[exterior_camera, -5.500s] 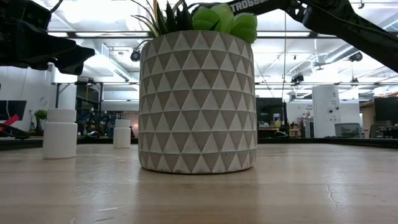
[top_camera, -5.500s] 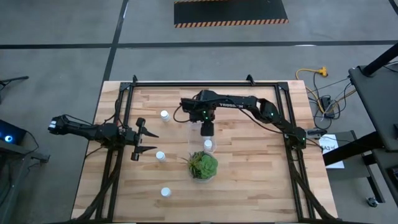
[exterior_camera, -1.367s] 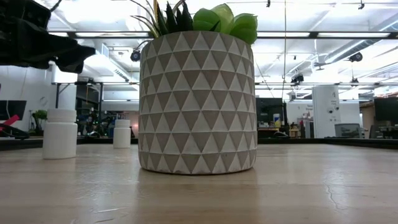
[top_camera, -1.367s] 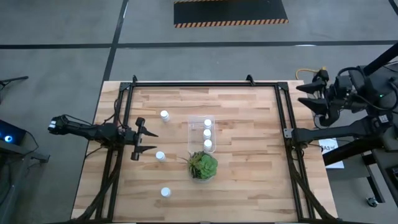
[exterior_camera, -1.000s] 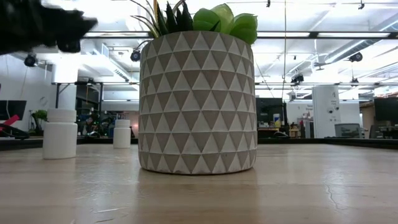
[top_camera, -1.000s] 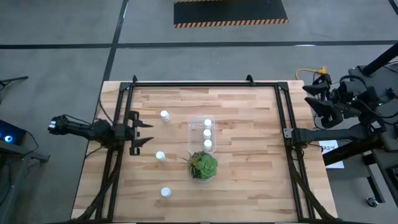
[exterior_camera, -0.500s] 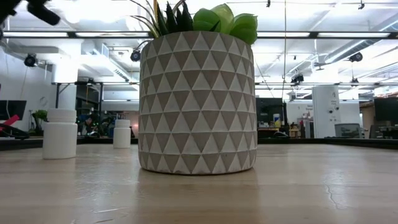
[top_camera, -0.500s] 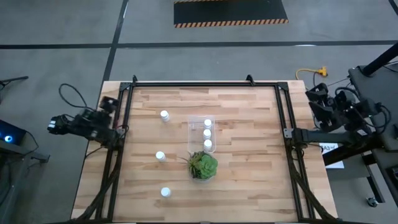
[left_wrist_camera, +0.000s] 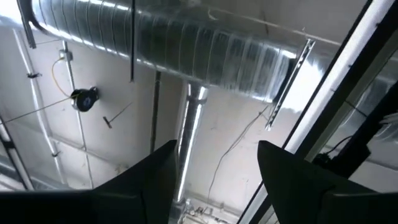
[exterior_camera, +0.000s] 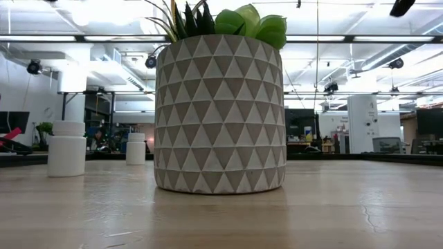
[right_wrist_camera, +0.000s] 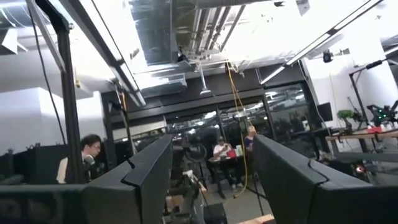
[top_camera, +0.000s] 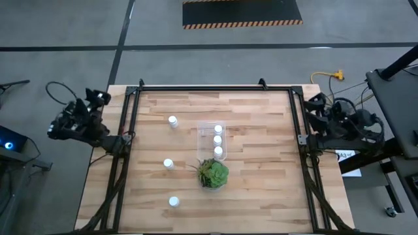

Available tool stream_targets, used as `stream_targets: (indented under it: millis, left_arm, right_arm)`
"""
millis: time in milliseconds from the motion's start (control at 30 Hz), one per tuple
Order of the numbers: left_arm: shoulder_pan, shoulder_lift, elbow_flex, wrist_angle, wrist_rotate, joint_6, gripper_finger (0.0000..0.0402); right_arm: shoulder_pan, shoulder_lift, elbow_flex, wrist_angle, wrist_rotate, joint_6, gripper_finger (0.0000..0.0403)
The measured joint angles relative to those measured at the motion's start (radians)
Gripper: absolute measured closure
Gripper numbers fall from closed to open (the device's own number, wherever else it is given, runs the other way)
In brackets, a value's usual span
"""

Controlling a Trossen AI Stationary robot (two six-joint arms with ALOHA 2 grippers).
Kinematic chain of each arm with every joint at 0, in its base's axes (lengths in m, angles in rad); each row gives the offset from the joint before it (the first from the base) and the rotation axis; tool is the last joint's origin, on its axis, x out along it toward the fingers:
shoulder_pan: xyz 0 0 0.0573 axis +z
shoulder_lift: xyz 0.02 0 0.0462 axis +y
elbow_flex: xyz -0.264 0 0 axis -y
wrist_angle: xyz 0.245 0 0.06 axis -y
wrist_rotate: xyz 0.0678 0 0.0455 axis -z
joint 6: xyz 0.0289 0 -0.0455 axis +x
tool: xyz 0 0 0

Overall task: Pick and place pill bottles into a basket
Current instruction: Put the white pill bottle into the transparent bin

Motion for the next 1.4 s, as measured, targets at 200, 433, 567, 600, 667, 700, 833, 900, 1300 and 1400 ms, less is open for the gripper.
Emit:
stream_targets:
  millis: [200, 433, 567, 600, 667, 700, 833, 900, 1300, 1400]
  left_arm:
    - [0.0, 0.147, 0.183, -0.068, -0.025, 0.029, 0.0198]
    - [0.0, 0.272, 0.332, -0.156, -0.024, 0.047, 0.0198]
    - [0.0, 0.325, 0.422, -0.331, -0.024, 0.044, 0.0198]
    - [0.0, 0.337, 0.447, -0.373, -0.024, 0.044, 0.0198]
    - [0.0, 0.363, 0.498, -0.445, -0.024, 0.044, 0.0198]
    - [0.0, 0.378, 0.526, -0.476, -0.024, 0.044, 0.0198]
    - [0.0, 0.431, 0.629, -0.581, -0.024, 0.043, 0.0198]
    - [0.0, 0.455, 0.678, -0.627, -0.024, 0.043, 0.0198]
    - [-0.001, 0.543, 0.913, -1.044, 0.096, -0.059, 0.0198]
    - [-0.001, 0.565, 0.943, -1.08, 0.131, -0.088, 0.0198]
  right_arm:
    - [0.0, 0.006, -0.101, 0.118, 0.0, 0.001, 0.0193]
    - [0.0, 0.001, -0.24, 0.257, 0.0, 0.036, 0.0193]
    - [0.0, 0.001, -0.327, 0.346, 0.0, 0.045, 0.0193]
    - [0.0, 0.0, -0.348, 0.369, 0.0, 0.045, 0.0193]
    - [0.0, 0.0, -0.387, 0.407, -0.001, 0.046, 0.0193]
    - [0.0, 0.0, -0.408, 0.423, 0.0, 0.048, 0.0193]
    - [0.0, 0.002, -0.424, 0.376, -0.001, 0.048, 0.0193]
    - [0.0, 0.002, -0.424, 0.344, 0.0, 0.038, 0.0193]
    - [0.0, 0.002, -0.424, -0.008, -0.001, -0.006, 0.0193]
    - [0.0, 0.011, -0.422, -0.049, -0.014, 0.004, 0.0193]
